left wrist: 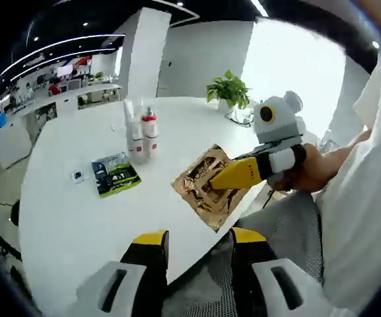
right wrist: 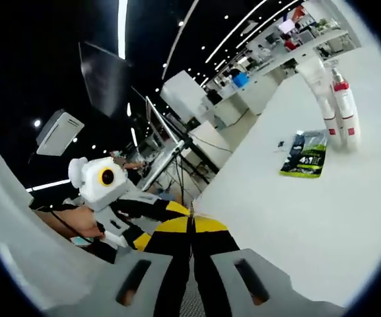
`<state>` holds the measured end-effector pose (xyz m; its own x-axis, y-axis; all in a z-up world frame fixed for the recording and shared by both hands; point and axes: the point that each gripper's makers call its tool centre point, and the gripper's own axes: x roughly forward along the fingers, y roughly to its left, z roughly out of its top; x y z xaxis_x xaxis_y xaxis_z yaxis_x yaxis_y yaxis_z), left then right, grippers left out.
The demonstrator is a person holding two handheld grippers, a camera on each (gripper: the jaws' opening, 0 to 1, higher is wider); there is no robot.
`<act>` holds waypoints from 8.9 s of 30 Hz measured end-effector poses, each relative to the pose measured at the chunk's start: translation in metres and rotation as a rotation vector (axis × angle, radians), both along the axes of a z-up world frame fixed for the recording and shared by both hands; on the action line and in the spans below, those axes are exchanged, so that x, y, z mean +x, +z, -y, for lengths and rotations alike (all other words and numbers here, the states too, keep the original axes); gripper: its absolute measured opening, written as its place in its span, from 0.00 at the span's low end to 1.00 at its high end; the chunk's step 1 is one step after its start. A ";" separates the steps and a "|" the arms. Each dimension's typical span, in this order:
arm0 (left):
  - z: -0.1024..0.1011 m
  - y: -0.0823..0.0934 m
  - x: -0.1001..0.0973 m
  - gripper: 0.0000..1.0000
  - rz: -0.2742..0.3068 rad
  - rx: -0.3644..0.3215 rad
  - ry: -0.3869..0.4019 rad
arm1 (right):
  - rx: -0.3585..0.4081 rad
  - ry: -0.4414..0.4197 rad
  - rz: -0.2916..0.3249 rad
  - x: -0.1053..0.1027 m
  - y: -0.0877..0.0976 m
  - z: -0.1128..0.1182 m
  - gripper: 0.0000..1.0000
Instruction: Arrange the skincare products in the storage area until every visible bottle or jar stands upright without overlapping.
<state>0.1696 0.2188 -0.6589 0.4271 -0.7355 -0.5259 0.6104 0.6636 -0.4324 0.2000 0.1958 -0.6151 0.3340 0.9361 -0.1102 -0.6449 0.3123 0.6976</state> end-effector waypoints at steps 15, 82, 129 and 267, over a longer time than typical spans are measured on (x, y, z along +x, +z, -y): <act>0.013 0.023 -0.003 0.04 -0.160 -0.395 0.084 | 0.109 0.024 -0.068 -0.003 0.010 0.000 0.00; -0.087 0.023 0.100 0.01 -0.251 -0.452 0.299 | -0.542 0.147 0.349 -0.015 -0.067 -0.006 0.22; -0.101 -0.114 0.218 0.01 -0.680 -0.147 0.324 | -0.637 0.087 0.260 -0.002 -0.090 0.012 0.21; -0.153 0.002 0.077 0.92 0.463 0.230 0.375 | -0.445 -0.326 0.593 0.032 0.005 0.026 0.92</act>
